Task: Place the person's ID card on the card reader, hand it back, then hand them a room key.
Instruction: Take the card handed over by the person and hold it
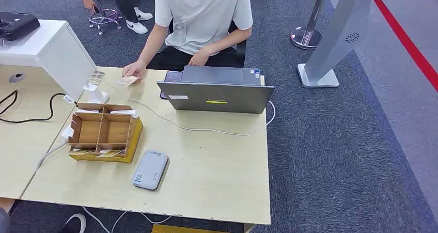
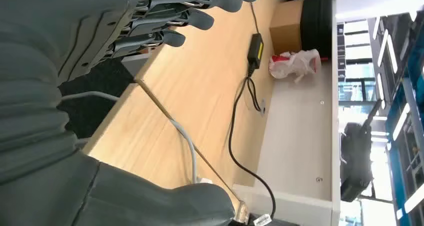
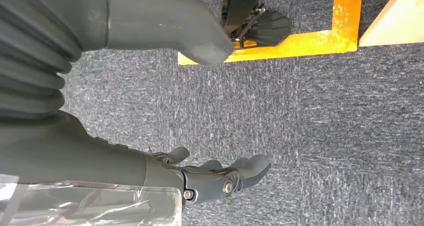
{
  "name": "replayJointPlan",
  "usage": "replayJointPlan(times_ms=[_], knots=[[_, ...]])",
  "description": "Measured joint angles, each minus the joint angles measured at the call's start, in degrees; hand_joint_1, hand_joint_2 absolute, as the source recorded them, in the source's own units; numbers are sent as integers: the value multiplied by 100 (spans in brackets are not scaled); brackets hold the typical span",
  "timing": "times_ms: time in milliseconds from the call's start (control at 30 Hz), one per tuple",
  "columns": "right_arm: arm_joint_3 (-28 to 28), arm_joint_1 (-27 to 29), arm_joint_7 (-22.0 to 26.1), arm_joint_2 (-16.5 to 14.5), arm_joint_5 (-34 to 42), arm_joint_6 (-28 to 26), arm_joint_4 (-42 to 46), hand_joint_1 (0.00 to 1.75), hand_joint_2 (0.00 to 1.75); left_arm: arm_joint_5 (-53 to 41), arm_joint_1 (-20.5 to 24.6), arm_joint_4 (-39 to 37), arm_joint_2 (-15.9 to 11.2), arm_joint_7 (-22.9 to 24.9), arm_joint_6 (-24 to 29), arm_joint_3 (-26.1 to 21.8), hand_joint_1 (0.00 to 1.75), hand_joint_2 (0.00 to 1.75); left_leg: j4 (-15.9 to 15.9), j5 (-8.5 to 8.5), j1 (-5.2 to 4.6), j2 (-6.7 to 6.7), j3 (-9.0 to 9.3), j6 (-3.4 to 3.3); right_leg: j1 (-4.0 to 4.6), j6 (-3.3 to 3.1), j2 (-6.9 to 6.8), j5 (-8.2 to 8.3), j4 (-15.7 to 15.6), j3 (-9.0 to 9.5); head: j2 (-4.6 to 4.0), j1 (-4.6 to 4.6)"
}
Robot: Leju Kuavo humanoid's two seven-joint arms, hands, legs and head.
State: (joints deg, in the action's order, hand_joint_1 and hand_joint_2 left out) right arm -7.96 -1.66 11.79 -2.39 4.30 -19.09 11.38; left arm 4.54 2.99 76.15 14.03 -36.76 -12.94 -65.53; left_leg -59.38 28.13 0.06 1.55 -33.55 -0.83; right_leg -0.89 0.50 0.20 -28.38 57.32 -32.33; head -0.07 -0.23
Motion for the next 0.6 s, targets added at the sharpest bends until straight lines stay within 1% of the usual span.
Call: replayJointPlan(times_ms=[67,133,433,567,600], knots=[[-22,-7,-22,-14,-14,-7,-4,0,175,-169,25,62,-25,50,83,98,0,175,0,0,0,0,0,0,0,0,0,0,0,0,0,1],[-64,-22,-67,-40,-48,-16,-11,0,175,-512,85,170,-94,167,237,308,0,175,0,-1,0,-1,1,1,0,-1,1,1,1,1,0,1],[-141,-47,-215,-152,-147,-34,-23,0,175,-1844,453,345,-587,935,608,1420,0,175,0,-4,1,-3,3,5,1,-3,4,3,4,1,0,0],[-174,-63,-278,-198,-196,-33,-23,0,0,-2388,619,348,-814,1297,731,1929,0,175,0,-4,1,-3,3,5,1,-3,4,3,5,1,0,1],[-179,-67,-287,-209,-200,-33,-23,0,0,-2521,658,348,-867,1386,762,2051,0,175,0,-4,1,-4,3,5,1,-3,4,3,5,1,0,1]])
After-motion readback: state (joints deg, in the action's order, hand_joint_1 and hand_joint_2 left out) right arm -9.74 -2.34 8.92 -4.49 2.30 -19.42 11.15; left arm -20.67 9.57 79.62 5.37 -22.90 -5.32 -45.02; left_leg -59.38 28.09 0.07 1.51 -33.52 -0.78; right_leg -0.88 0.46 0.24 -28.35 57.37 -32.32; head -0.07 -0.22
